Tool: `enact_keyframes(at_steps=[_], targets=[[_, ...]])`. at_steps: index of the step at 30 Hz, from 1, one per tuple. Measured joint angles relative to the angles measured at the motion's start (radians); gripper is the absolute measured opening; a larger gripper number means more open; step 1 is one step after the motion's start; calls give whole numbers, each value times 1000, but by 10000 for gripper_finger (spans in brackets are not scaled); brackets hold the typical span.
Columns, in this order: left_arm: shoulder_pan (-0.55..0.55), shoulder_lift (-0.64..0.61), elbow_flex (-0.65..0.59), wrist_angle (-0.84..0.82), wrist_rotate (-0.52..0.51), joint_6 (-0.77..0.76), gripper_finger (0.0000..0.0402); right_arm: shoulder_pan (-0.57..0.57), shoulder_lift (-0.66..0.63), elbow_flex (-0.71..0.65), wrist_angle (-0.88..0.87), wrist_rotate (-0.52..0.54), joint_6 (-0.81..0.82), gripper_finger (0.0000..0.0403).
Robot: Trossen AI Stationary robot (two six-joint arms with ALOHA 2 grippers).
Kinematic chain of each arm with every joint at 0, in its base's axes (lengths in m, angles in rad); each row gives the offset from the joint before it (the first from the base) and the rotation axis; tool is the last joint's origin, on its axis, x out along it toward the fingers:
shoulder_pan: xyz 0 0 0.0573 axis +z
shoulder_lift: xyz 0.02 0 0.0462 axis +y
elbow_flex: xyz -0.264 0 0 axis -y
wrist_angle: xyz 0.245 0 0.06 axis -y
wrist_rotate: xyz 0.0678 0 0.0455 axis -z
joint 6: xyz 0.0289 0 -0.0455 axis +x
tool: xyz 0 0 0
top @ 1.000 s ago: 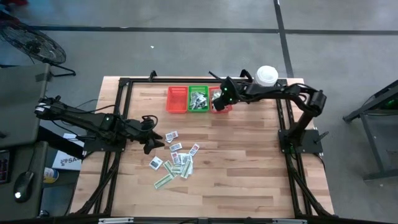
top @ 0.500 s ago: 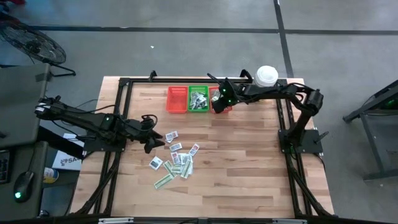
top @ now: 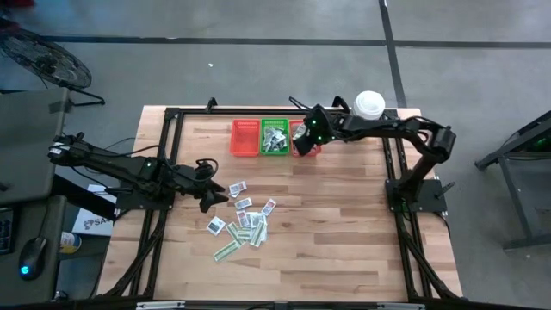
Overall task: Pick & Place First Aid Supplies
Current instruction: Put the bandage pack into the right orange bin, then put the ointment pack into the left orange bin
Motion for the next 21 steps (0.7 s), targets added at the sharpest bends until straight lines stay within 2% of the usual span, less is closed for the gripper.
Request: enact_keyframes(at_steps=[9,13,21], targets=[[0,0,0,1,29,37,241,7,-116,0,-12,-1,29,168],[0,0,0,0,53,57,241,45,-184,0,-39,1,33,168],[0,0,0,-30,104,75,241,177,-333,0,-150,107,99,168]])
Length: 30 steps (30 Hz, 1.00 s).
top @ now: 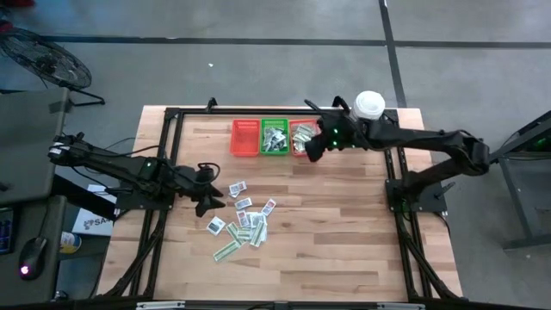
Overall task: Pick & Place First Aid Supplies
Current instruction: Put the ointment pack into the left orange bin
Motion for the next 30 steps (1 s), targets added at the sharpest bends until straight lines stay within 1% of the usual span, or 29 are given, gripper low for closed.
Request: enact_keyframes(at_steps=[3,6,10,13,16,19,23,26,30], targets=[[0,0,0,-46,4,5,241,74,-45,0,-47,59,40,168],[0,0,0,-114,8,6,241,152,-71,0,-74,87,91,168],[0,0,0,-216,84,15,241,269,-74,0,-80,143,136,168],[-1,0,0,-291,132,16,241,347,-73,0,-84,206,141,168],[-19,0,0,-305,185,66,241,409,-73,0,-83,263,134,168],[-57,1,0,-305,209,106,240,445,-73,0,-86,242,107,168],[-117,40,0,-304,200,96,240,487,-73,0,-117,238,88,168],[-142,96,0,-271,176,74,240,511,-73,0,-148,246,77,168],[-147,175,1,-235,178,28,240,544,-73,0,-171,240,52,168]])
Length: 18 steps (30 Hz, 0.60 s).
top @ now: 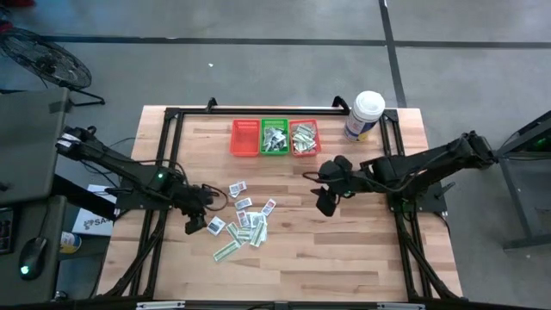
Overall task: Pick & Place First Aid Supplies
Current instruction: Put the ointment pack into the left orange bin
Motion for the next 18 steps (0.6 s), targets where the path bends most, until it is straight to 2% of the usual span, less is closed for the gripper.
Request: enact_keyframes(at_steps=[4,12,18], targets=[[3,65,9,29,-16,-65,240,30,0,0,0,-2,10,168],[6,161,69,69,-341,-190,240,67,0,0,5,26,11,168],[124,255,83,131,-359,-242,240,67,0,0,16,20,-19,168]])
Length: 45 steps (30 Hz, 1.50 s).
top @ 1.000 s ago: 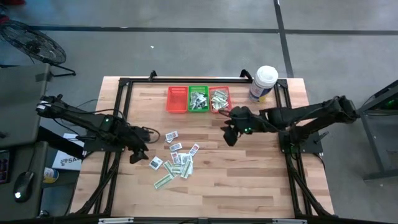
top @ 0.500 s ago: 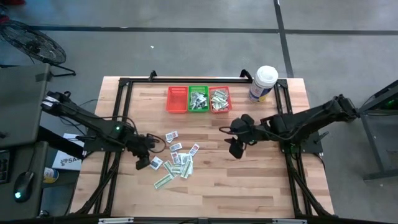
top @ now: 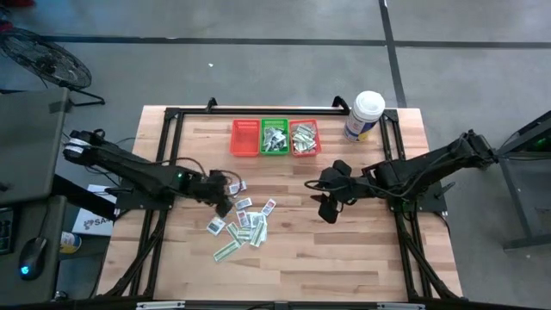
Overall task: Pick & Place First Aid Supplies
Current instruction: Put the ointment pack into the left orange bin
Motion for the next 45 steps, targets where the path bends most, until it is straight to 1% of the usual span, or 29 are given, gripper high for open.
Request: enact_keyframes(at_steps=[2,7,10,16,19,23,26,28,38,41,45], targets=[[48,31,1,47,14,-26,240,0,0,0,6,-1,-10,168],[182,59,-1,28,96,-155,240,0,0,0,17,-17,-19,168],[247,56,-1,52,154,-185,240,0,0,0,19,-29,-19,168],[331,61,-1,75,181,-206,240,0,0,0,27,-26,-19,168],[355,79,-2,72,184,-193,240,0,0,0,30,-26,-19,168],[366,141,-2,101,224,-177,240,0,0,0,45,-26,-19,168],[363,189,0,173,234,-173,240,0,0,0,57,-26,-19,168],[363,208,-1,190,242,-170,240,0,0,0,66,-26,-19,168],[363,209,0,192,256,-171,239,0,0,0,81,-21,-9,168],[363,209,0,188,261,-171,226,0,0,0,81,-21,-8,168],[364,209,-1,187,278,-171,192,0,0,0,81,-15,-9,168]])
